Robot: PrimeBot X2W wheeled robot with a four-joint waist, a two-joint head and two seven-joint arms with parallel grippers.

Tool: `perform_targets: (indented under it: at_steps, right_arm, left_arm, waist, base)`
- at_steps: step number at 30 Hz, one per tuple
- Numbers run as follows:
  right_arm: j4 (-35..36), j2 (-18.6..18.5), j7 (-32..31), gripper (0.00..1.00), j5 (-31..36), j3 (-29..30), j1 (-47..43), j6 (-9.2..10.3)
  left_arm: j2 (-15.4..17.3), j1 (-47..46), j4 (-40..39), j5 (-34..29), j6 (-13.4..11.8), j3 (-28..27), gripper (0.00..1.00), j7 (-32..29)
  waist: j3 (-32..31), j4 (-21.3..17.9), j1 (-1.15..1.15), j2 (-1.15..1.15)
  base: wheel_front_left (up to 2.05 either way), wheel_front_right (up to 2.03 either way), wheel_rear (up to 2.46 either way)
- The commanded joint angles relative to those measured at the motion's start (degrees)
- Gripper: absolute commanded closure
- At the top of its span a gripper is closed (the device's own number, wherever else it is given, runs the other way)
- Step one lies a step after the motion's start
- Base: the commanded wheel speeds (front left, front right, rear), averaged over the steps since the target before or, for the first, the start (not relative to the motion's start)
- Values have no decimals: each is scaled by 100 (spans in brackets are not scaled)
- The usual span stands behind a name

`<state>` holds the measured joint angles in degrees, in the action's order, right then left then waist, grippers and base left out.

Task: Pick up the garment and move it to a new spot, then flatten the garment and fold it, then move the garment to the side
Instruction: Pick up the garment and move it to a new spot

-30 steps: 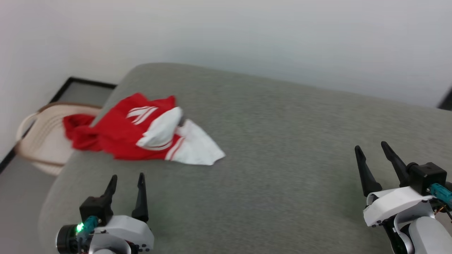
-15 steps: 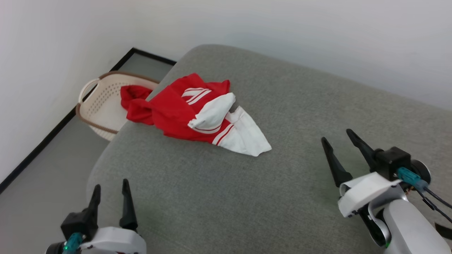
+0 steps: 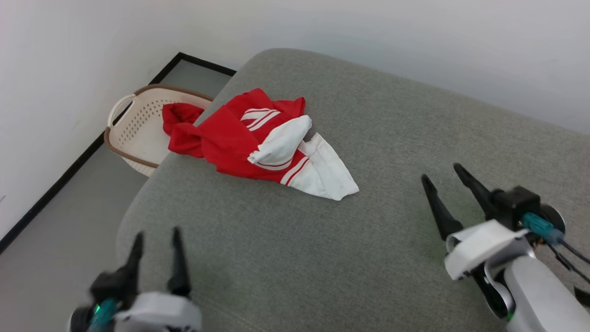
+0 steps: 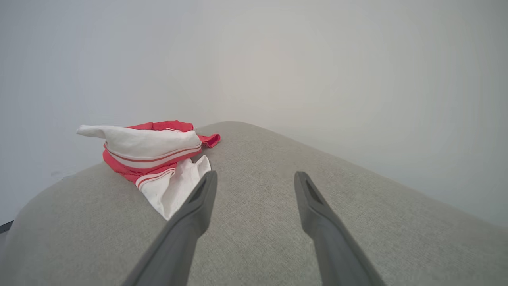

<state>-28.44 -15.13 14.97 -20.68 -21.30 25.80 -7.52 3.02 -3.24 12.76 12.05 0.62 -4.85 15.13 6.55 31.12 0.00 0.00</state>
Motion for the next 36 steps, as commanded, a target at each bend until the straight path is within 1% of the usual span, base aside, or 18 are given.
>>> perform_targets:
  at_steps: [1,3,4,7,9,11,13,15,17,20,22,24,25,28,30,32,36]
  right_arm:
    - [35,-18,29,0,-5,54,-173,6]
    - [120,-39,29,0,45,179,-329,6]
    - [168,-5,29,0,75,192,-389,6]
    - [290,80,29,0,164,111,-473,6]
    - [342,59,29,0,191,74,-487,7]
    - [393,39,29,0,219,53,-432,7]
    - [439,25,30,0,223,50,-337,7]
    - [493,30,29,0,226,48,-227,7]
    - [557,25,28,0,246,31,-135,7]
    - [658,54,29,0,264,72,-21,7]
    - [721,93,29,0,281,75,50,7]
    - [760,110,29,0,284,15,132,7]
    - [777,122,29,0,289,-4,172,7]
    - [813,129,29,0,287,11,244,7]
    - [856,153,29,0,286,48,318,7]
    - [907,171,29,0,293,82,374,7]
    - [991,191,29,0,314,81,455,7]
  left_arm:
    - [59,-206,69,-140,78,86,0,2]
    - [227,-556,279,-288,187,233,0,2]
    - [307,-738,376,-331,238,273,0,0]
    - [666,-1379,714,-426,417,366,0,-83]
    - [879,-1853,940,-505,518,553,0,-325]
    - [1062,-2373,1191,-397,601,655,0,-561]
    - [1356,-2835,1490,-411,649,839,0,-792]
    - [1515,-3279,1818,-173,690,1077,0,-1127]
    - [1823,-3756,2042,99,680,1429,0,-1406]
    - [2185,-4260,2394,825,684,1946,0,-1970]
    - [2392,-4512,2518,1457,686,2298,0,-2483]
    - [2715,-4731,2587,1980,677,2565,0,-3001]
    - [2822,-4791,2602,2247,678,2693,0,-3286]
    - [3034,-4886,2647,2940,680,3008,0,-4180]
    - [3239,-4960,2668,3254,680,3121,0,-4673]
    - [3373,-5004,2780,3453,680,3198,0,-5033]
    - [3532,-5075,3158,3398,659,3331,0,-5313]
  waist:
    - [7,-27,0,0]
    - [15,-59,0,0]
    - [36,-144,0,0]
    - [198,-585,0,0]
    - [335,-874,0,0]
    - [492,-1134,0,0]
    - [670,-1387,0,0]
    - [860,-1644,0,0]
    - [1071,-1879,0,0]
    - [1347,-2183,0,0]
    - [1489,-2372,0,0]
    - [1619,-2541,0,0]
    - [1686,-2618,0,0]
    - [1835,-2757,0,0]
    - [1930,-2832,0,0]
    - [2029,-2892,0,0]
    - [2190,-2978,0,0]
  base:
    - [0,0,0]
    - [0,0,0]
    - [0,0,0]
    - [0,0,0]
    - [0,0,0]
    - [0,0,0]
    - [0,0,0]
    - [0,0,0]
    - [0,0,0]
    - [0,0,0]
    - [0,0,0]
    - [0,0,0]
    - [0,0,0]
    - [0,0,0]
    - [0,0,0]
    - [0,0,0]
    - [0,0,0]
